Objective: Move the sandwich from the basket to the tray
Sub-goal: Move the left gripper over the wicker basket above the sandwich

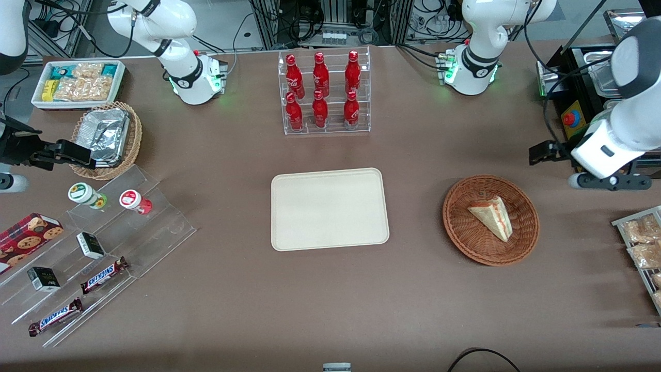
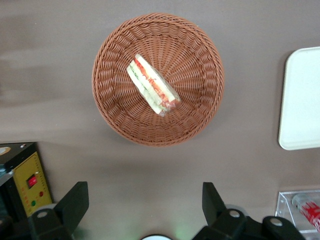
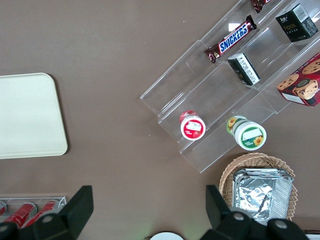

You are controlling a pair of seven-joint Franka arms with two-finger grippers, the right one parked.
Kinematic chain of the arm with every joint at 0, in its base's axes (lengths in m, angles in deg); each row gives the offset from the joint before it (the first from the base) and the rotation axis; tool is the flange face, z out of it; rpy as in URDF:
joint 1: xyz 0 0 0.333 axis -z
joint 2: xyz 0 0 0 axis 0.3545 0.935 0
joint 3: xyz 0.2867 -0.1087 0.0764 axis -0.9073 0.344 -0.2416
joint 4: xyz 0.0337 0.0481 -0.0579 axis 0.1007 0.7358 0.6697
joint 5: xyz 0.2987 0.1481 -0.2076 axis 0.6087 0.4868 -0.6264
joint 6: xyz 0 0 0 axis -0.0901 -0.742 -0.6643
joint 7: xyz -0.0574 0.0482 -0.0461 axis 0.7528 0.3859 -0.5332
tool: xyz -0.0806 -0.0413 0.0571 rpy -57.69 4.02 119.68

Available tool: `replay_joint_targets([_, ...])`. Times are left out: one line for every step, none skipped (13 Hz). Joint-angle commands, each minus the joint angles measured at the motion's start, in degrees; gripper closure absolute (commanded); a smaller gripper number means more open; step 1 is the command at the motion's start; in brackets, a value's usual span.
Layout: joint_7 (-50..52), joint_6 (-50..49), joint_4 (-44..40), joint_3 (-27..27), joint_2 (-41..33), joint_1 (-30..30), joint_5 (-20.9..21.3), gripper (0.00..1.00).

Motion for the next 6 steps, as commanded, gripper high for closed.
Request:
replay_joint_targets([3.51, 6.28, 6.64, -0.18, -1.67, 0.63, 0.70, 0.00])
replay_joint_targets([4.47, 8.82, 8.57, -0.18, -1.58, 0.63, 0.70, 0.00])
replay_joint_targets([5.00, 11.55, 10.51, -0.18, -1.58, 0.63, 0.70, 0.00])
replay_joint_targets([5.18, 14.18, 12.61, -0.18, -1.67, 0.71, 0.70, 0.00])
replay_joint_targets([5.97, 16.21, 14.03, -0.18, -1.58, 0.63, 0.70, 0.00])
replay_joint_targets([7.19, 18.32, 15.35, -0.18, -1.41, 0.63, 0.70, 0.00])
